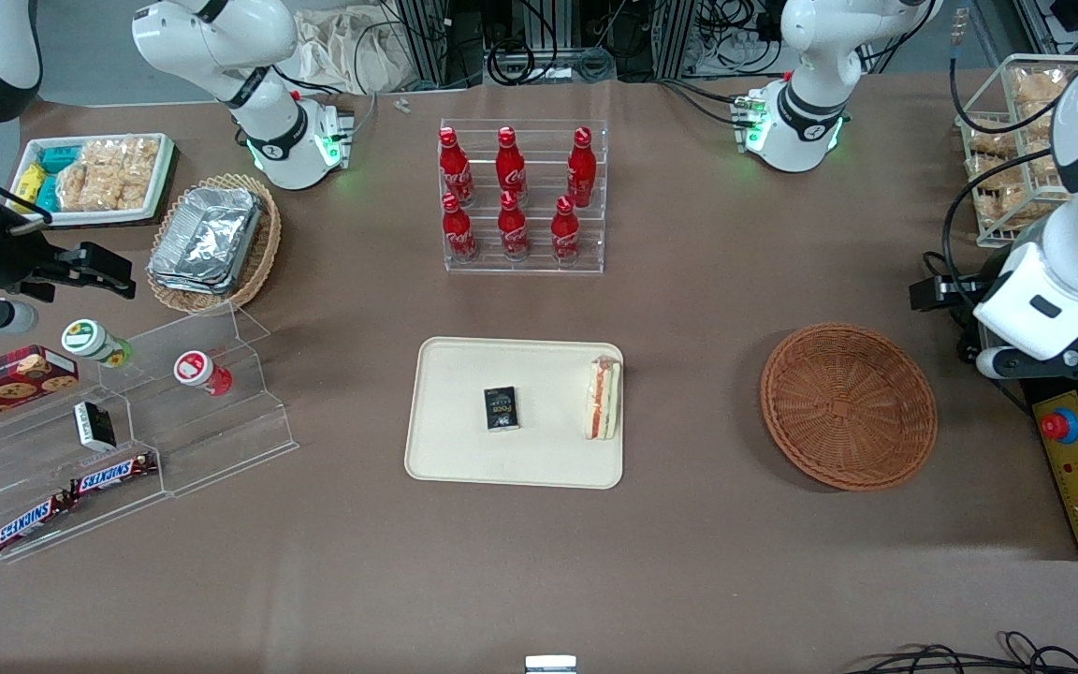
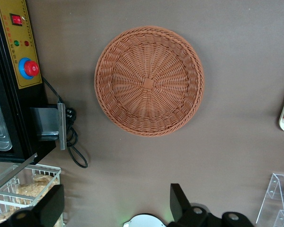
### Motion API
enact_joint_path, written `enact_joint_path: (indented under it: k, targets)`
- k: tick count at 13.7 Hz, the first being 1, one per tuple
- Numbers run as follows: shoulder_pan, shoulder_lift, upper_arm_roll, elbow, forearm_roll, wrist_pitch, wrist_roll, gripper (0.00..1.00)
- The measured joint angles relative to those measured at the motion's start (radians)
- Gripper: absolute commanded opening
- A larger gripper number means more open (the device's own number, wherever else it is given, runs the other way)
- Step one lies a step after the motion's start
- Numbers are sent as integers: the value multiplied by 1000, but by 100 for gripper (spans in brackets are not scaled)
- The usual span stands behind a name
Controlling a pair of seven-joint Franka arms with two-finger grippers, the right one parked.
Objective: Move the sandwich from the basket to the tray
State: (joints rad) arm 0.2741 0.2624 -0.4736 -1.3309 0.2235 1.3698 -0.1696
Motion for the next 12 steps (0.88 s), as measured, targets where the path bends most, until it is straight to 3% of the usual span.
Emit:
enact_joint_path:
  k: [4,8,12]
  targets:
    - [31,-13,18,-3,-30,0,61,100]
    - [-168,-64,260,-61,-102,54,64,100]
    - [-230,-176,343,-243,-126,175,64,100]
